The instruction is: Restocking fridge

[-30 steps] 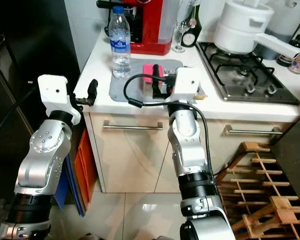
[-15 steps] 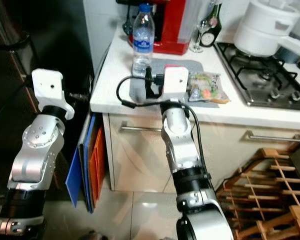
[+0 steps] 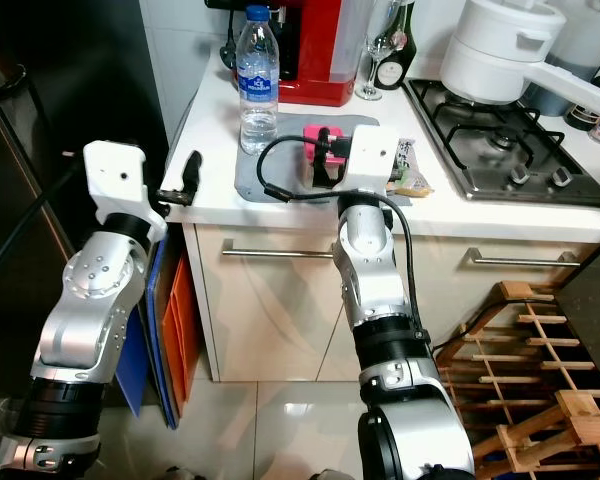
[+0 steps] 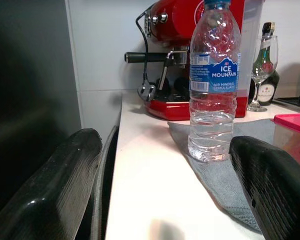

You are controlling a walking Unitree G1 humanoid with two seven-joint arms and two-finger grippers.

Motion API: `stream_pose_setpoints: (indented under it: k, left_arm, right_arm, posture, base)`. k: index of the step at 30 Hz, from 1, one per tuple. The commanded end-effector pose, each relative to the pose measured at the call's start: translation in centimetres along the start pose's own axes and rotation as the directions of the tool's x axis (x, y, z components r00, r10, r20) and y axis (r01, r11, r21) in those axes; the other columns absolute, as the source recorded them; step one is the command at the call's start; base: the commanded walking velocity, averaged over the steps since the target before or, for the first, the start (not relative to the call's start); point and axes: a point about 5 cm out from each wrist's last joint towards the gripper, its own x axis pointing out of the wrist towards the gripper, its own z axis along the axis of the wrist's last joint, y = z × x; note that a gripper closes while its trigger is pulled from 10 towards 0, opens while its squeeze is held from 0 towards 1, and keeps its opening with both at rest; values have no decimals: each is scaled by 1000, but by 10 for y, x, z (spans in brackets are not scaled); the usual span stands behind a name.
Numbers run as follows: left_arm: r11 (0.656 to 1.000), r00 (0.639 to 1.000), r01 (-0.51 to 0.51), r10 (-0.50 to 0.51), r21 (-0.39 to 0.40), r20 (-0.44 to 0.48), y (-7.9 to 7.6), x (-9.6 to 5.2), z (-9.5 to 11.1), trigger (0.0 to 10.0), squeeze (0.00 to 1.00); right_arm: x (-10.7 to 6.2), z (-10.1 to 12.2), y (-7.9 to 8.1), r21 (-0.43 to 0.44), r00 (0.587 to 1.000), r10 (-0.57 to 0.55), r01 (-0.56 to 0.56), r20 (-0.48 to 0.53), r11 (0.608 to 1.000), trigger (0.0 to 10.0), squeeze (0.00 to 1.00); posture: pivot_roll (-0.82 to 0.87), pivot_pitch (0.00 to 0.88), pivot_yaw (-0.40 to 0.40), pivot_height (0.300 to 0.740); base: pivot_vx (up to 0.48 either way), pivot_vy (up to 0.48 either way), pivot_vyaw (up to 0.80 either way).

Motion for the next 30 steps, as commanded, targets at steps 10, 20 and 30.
stream_pose_setpoints:
  k: [10,20,30]
  left_arm:
    - [1000,1000,9,-9,6,-7,1,-2,2,10000,0]
    - [996,996,87,-88,-31,-15,-3,-9,1,10000,0]
    - [967,962,251,-255,-51,-102,-18,-21,-12,10000,0]
  right_arm:
    - [24,-10,0,24,985,-2,7,-175,1000,10000,0]
    - [28,-14,9,8,973,36,-35,-229,999,10000,0]
    - [24,-21,18,-15,964,66,-72,-256,997,10000,0]
  posture:
    - [23,0,-71,740]
    - [44,0,-81,740]
    - [37,0,-81,740]
  base:
    - [0,0,0]
    - [0,0,0]
    - [0,0,0]
